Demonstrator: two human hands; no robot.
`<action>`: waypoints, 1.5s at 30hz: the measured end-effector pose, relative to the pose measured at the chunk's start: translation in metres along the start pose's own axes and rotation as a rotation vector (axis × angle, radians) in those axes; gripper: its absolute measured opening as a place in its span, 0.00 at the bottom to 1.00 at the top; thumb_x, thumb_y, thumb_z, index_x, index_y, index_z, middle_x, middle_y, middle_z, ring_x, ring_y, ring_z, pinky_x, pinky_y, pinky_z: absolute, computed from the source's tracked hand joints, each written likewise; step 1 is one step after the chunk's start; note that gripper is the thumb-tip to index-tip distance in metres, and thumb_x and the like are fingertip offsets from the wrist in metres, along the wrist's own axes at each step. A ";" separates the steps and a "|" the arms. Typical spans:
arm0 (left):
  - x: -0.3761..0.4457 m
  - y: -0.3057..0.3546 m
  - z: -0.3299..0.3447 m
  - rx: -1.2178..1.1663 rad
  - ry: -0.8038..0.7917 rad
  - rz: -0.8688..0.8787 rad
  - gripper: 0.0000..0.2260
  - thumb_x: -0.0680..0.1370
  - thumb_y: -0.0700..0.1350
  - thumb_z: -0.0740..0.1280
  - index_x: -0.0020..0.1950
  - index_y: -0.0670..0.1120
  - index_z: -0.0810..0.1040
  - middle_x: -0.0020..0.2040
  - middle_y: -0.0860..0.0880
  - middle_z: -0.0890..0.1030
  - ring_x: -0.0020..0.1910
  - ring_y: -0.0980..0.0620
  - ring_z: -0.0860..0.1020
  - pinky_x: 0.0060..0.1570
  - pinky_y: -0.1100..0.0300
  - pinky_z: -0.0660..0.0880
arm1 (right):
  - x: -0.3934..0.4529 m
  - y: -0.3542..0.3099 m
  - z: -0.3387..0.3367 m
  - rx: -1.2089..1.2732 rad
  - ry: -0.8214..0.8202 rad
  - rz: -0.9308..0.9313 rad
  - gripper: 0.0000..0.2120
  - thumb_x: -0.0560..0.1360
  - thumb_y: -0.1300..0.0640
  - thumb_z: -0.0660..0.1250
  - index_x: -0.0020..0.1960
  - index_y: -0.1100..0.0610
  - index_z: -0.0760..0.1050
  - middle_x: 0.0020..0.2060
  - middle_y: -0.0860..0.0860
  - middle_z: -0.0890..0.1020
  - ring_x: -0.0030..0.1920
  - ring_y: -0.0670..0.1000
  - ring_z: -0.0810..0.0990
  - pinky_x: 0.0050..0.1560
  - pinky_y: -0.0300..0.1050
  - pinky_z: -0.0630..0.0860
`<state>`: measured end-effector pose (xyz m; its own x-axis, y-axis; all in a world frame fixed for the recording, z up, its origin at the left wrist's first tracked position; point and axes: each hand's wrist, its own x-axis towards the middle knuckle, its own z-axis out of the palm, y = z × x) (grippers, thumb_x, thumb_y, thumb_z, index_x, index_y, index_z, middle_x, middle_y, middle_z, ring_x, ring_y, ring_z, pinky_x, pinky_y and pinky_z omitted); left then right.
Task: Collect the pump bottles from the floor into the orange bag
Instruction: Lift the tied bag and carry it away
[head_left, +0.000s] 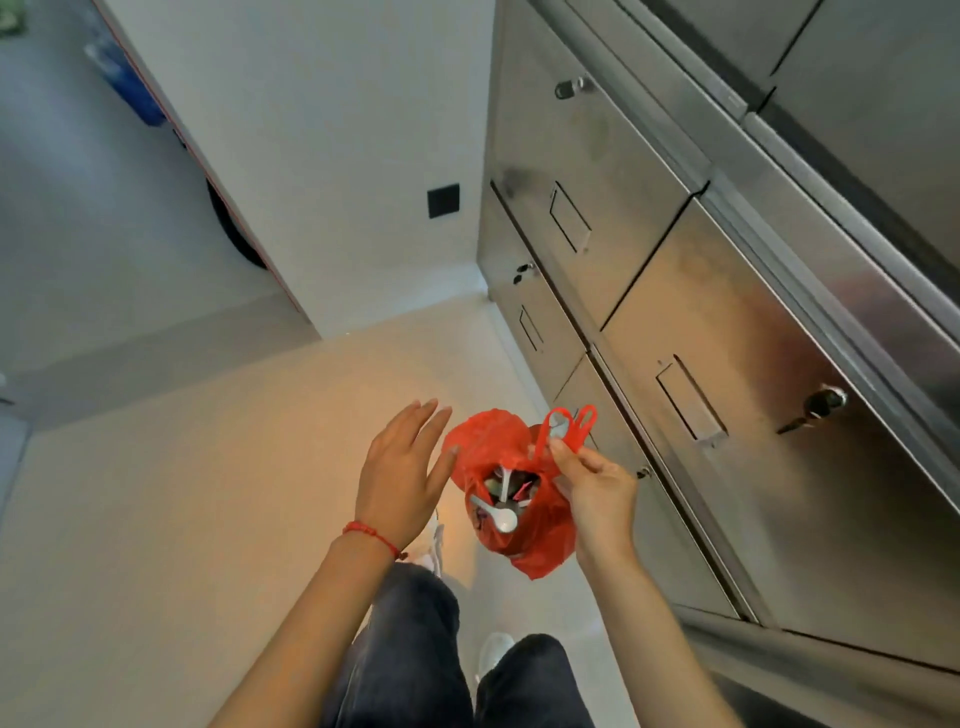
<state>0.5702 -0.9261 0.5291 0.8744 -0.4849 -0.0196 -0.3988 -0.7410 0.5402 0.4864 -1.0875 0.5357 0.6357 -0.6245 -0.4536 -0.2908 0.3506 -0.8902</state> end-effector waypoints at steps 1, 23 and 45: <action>0.018 -0.006 -0.001 0.001 -0.005 -0.002 0.18 0.77 0.47 0.62 0.65 0.43 0.70 0.66 0.41 0.73 0.67 0.41 0.68 0.65 0.47 0.64 | 0.015 -0.003 0.008 -0.002 0.002 0.002 0.05 0.71 0.58 0.70 0.40 0.50 0.84 0.37 0.53 0.86 0.45 0.55 0.84 0.55 0.53 0.78; 0.335 -0.123 -0.022 0.086 -0.117 -0.175 0.20 0.78 0.52 0.56 0.63 0.40 0.73 0.63 0.38 0.75 0.63 0.37 0.71 0.62 0.43 0.68 | 0.313 -0.065 0.203 -0.108 -0.033 0.100 0.08 0.70 0.57 0.70 0.33 0.49 0.82 0.41 0.64 0.83 0.48 0.64 0.81 0.55 0.57 0.76; 0.509 -0.287 0.136 0.116 -0.238 -0.154 0.30 0.78 0.59 0.45 0.61 0.38 0.74 0.59 0.36 0.77 0.59 0.35 0.75 0.56 0.40 0.72 | 0.575 0.096 0.286 -0.155 0.034 0.110 0.04 0.70 0.60 0.70 0.44 0.60 0.82 0.29 0.44 0.84 0.36 0.43 0.82 0.37 0.30 0.75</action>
<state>1.0924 -1.0237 0.2499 0.8429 -0.4478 -0.2983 -0.3073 -0.8557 0.4164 1.0281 -1.2136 0.2017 0.5706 -0.6122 -0.5474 -0.4654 0.3081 -0.8297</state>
